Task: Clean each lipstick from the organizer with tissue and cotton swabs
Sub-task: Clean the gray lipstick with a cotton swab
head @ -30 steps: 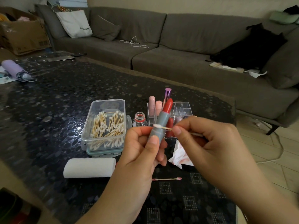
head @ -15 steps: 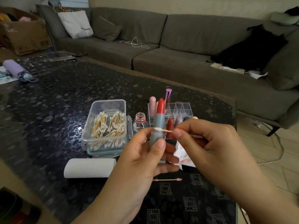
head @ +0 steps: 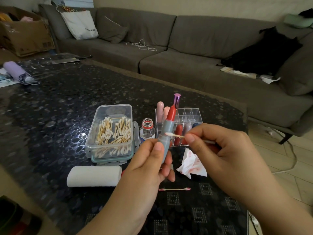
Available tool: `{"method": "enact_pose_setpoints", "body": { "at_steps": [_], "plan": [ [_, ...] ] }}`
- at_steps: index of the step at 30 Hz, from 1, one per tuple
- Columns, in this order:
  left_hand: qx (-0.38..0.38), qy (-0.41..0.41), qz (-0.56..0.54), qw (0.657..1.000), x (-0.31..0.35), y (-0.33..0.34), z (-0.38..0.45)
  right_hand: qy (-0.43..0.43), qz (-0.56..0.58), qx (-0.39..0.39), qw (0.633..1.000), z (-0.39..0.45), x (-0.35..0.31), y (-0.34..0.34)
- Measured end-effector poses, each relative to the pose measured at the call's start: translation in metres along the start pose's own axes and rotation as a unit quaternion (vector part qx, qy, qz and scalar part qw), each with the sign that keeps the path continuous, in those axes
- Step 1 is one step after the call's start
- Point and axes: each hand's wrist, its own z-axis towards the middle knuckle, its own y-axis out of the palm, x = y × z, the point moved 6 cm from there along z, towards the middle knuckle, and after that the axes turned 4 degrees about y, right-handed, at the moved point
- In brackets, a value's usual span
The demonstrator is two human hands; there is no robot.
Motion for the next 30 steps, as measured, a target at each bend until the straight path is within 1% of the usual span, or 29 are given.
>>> {"method": "enact_pose_setpoints", "body": {
  "at_steps": [5,8,12,16,19,21,25,27,30],
  "plan": [
    [-0.007,0.008,0.037,0.999,-0.002,0.0,0.0,-0.008,0.01,0.05,0.999,0.0,-0.003,-0.008],
    [-0.015,0.013,0.042,0.999,-0.002,0.001,0.001,-0.007,0.012,0.054,0.998,0.0,-0.004,-0.008],
    [-0.027,0.01,0.019,0.999,0.0,0.003,-0.002,-0.001,0.014,0.04,0.999,0.0,-0.001,-0.007],
    [-0.024,0.003,-0.009,1.0,0.001,0.003,-0.002,-0.001,0.015,-0.019,1.0,0.0,-0.002,0.001],
    [-0.025,0.007,-0.014,1.0,0.001,0.004,-0.002,0.007,0.027,-0.02,0.999,0.0,-0.002,0.0],
    [-0.023,0.014,0.006,1.0,0.0,0.003,-0.001,0.008,0.044,0.008,0.999,0.0,-0.003,-0.004],
    [-0.033,0.045,0.077,0.995,0.001,-0.001,-0.001,-0.006,0.024,0.056,0.998,0.0,-0.005,-0.009],
    [-0.037,0.059,0.099,0.993,0.001,-0.001,-0.001,-0.01,0.013,0.059,0.998,0.0,-0.005,-0.007],
    [-0.039,0.071,0.114,0.99,0.001,0.0,-0.001,-0.018,0.0,0.038,0.999,0.0,-0.005,-0.001]
  ]
}}
